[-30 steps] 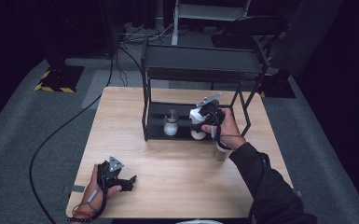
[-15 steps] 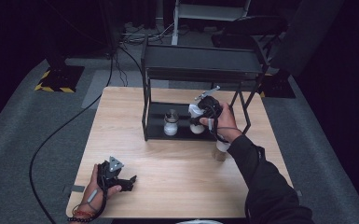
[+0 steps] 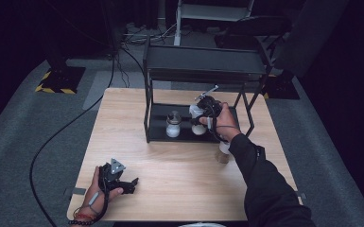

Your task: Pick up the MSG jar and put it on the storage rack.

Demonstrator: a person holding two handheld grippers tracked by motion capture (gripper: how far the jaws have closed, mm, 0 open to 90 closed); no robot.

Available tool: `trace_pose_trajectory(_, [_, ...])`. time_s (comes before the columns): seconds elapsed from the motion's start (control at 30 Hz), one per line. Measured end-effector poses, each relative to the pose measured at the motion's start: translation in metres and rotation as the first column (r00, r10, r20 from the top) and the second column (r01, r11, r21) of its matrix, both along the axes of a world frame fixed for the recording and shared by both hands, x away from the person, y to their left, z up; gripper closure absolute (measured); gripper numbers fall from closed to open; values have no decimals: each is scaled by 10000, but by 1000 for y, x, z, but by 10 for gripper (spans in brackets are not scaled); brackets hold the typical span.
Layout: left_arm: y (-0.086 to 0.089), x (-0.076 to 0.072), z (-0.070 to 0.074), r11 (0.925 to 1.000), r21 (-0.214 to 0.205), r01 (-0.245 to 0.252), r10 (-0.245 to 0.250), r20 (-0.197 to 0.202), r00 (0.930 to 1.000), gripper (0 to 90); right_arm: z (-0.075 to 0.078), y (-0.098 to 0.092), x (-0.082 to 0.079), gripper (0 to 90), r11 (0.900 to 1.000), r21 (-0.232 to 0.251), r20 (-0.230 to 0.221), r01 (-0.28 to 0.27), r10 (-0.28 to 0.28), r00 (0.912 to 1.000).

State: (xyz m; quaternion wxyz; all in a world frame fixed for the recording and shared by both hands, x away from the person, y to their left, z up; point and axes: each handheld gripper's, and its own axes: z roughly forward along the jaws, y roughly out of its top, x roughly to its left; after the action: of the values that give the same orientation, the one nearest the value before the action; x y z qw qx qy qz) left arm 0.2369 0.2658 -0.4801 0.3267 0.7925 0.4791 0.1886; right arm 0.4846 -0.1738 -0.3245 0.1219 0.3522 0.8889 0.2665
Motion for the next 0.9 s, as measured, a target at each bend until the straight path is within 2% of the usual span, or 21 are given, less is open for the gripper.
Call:
trace_pose_trajectory(0.13, [0, 0, 0, 10000, 6, 3, -3, -2, 10000, 4, -3, 2, 4, 303, 9999, -38, -108, 121, -122, 9999])
trace_pose_trajectory(0.4, [0, 0, 0, 10000, 7, 14, -14, 5, 10000, 4, -5, 12, 9, 303, 9988, -422, -205, 263, -272, 9994])
trace_pose_trajectory(0.53, [0, 0, 0, 10000, 1, 13, -13, 4, 10000, 4, -8, 15, 12, 303, 9977, -500, -398, 450, -470, 9981])
trace_pose_trajectory(0.9, [0, 0, 0, 10000, 10, 37, -37, 7, 10000, 4, -10, 23, 20, 303, 9959, -739, -680, 526, -577, 9960])
